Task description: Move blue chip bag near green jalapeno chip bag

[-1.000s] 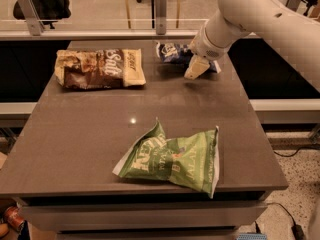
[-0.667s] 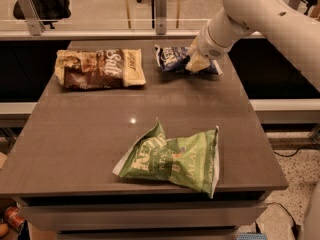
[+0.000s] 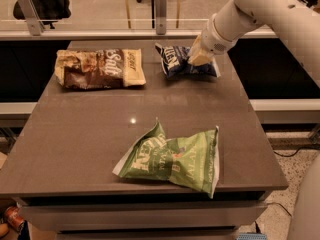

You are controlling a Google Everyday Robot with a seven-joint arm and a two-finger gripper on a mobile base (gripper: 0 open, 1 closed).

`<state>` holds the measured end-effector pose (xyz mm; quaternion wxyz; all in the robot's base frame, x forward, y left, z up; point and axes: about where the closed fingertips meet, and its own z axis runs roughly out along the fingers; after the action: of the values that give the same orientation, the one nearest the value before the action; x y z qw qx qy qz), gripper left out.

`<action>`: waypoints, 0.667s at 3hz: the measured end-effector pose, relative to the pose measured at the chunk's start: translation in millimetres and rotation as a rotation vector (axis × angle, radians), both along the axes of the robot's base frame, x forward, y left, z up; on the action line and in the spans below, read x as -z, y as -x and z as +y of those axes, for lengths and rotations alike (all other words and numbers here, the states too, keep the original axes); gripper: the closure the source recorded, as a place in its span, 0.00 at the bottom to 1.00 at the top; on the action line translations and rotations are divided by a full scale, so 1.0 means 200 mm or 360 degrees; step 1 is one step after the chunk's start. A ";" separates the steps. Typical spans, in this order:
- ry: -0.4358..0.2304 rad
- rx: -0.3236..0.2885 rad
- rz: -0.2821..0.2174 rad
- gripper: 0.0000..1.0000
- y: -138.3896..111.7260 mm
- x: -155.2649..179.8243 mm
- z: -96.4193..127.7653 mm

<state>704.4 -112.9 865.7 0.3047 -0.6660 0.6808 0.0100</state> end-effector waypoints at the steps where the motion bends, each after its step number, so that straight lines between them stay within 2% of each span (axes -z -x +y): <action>1: 0.0007 -0.0087 0.0006 1.00 -0.01 -0.08 0.01; 2: 0.0041 -0.0196 0.0006 1.00 0.01 -0.20 0.04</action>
Offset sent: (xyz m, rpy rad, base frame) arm -0.0047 0.0103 0.0778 -0.0562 0.0000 0.2040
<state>703.0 -104.0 905.0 0.2936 -0.7105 0.6391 0.0211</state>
